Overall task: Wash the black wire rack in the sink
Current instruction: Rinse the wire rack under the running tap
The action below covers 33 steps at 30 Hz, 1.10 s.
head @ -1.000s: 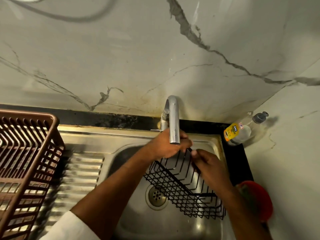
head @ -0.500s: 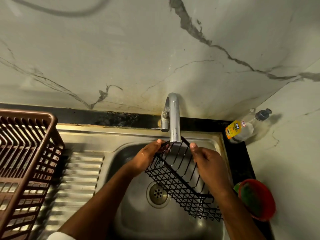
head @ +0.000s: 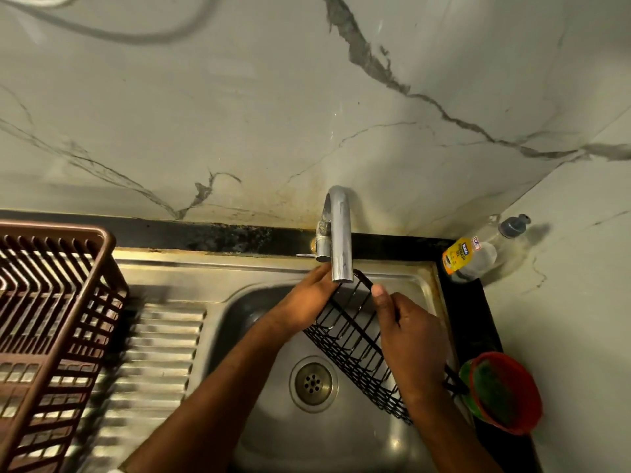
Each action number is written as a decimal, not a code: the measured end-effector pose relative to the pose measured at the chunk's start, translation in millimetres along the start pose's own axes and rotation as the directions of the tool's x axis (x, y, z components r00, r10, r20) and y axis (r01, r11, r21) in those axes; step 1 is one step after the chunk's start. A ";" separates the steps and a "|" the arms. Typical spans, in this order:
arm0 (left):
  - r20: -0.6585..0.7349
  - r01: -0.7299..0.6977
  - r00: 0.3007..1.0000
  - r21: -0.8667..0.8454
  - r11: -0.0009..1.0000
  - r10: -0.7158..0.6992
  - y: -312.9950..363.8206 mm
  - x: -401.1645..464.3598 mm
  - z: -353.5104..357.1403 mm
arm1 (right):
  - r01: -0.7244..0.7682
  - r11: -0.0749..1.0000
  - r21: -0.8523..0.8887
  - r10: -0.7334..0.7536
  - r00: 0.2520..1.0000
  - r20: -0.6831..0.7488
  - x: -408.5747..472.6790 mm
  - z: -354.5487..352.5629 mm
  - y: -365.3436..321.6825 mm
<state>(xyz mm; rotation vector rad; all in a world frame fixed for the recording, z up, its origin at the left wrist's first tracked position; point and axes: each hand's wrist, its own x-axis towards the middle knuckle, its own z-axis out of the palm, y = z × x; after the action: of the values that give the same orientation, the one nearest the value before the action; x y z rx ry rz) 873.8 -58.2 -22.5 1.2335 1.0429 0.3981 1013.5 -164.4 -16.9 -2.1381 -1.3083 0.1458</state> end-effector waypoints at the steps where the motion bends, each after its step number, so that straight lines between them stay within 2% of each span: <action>1: -0.002 -0.004 1.000 0.018 1.000 0.004 0.9 0.3 -0.1 | 0.000 1.000 -0.004 0.000 1.000 -0.013 0.0 0.3 -0.3; 3: 0.000 -0.026 1.000 0.026 0.999 0.026 3.2 -1.4 -0.4 | -0.027 1.000 0.005 0.027 1.000 -0.011 2.3 2.6 0.7; 5: 0.002 -0.072 0.997 -0.004 0.997 0.072 0.6 -5.3 1.7 | -0.130 0.990 0.059 0.128 0.991 0.033 8.6 4.7 3.6; 8: -0.161 -0.182 0.968 0.064 0.981 0.190 -14.5 -9.4 10.0 | -0.319 0.935 0.155 0.307 0.947 0.101 14.0 11.0 8.1; 10: -0.324 -0.280 0.888 0.180 0.943 0.325 -25.0 -11.8 18.0 | -0.393 0.903 0.175 0.372 0.917 0.144 10.8 18.4 7.0; 12: -0.371 -0.331 0.808 0.357 0.873 0.458 -30.9 -17.1 26.7 | -0.477 0.840 0.259 0.446 0.878 0.172 3.6 28.3 10.7; 14: -0.255 -0.364 0.775 0.568 0.738 0.578 -33.9 -25.2 38.4 | -0.611 0.688 0.391 0.568 0.789 0.234 -1.9 34.7 16.5; 16: -0.086 -0.390 0.772 0.719 0.575 0.630 -39.4 -29.4 46.9 | -0.732 0.502 0.462 0.676 0.665 0.319 -4.4 32.9 19.0; 18: 0.047 -0.404 0.796 0.783 0.473 0.604 -46.1 -30.1 48.3 | -0.808 0.398 0.436 0.740 0.563 0.368 -6.1 31.6 19.5; 20: 0.147 -0.430 0.817 0.799 0.420 0.557 -52.6 -28.9 44.3 | -0.847 0.339 0.409 0.773 0.499 0.393 -10.0 33.9 17.8; 22: 0.185 -0.458 0.822 0.777 0.433 0.538 -54.9 -23.0 36.1 | -0.852 0.311 0.422 0.785 0.481 0.391 -14.4 37.9 12.5; 24: 0.161 -0.447 0.836 0.756 0.479 0.525 -49.9 -12.5 26.4 | -0.825 0.325 0.462 0.779 0.511 0.363 -18.5 42.6 5.2; 25: 0.123 -0.427 0.840 0.751 0.504 0.529 -43.1 -7.3 22.1 | -0.815 0.340 0.469 0.776 0.525 0.350 -20.2 43.8 1.3; 28: -0.076 -0.339 0.864 0.644 0.686 0.498 -19.4 8.9 7.4 | -0.797 0.426 0.429 0.741 0.579 0.341 -23.5 42.9 -9.6; 29: -0.111 -0.324 0.864 0.624 0.711 0.491 -12.7 14.0 3.7 | -0.789 0.446 0.423 0.726 0.595 0.345 -24.5 43.5 -11.4; 31: -0.119 -0.305 0.873 0.623 0.720 0.474 -4.1 20.9 2.0 | -0.784 0.430 0.447 0.721 0.596 0.354 -24.2 44.4 -11.4; 33: -0.108 -0.324 0.857 0.648 0.689 0.504 -1.9 23.0 3.0 | -0.781 0.368 0.505 0.734 0.577 0.357 -20.3 44.3 -9.5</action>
<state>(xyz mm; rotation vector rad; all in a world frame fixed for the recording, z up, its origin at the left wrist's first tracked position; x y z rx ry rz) 887.4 -43.4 -34.3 2.0792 1.1689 0.6333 978.4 -158.5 -51.6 -1.9380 -0.0768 0.9230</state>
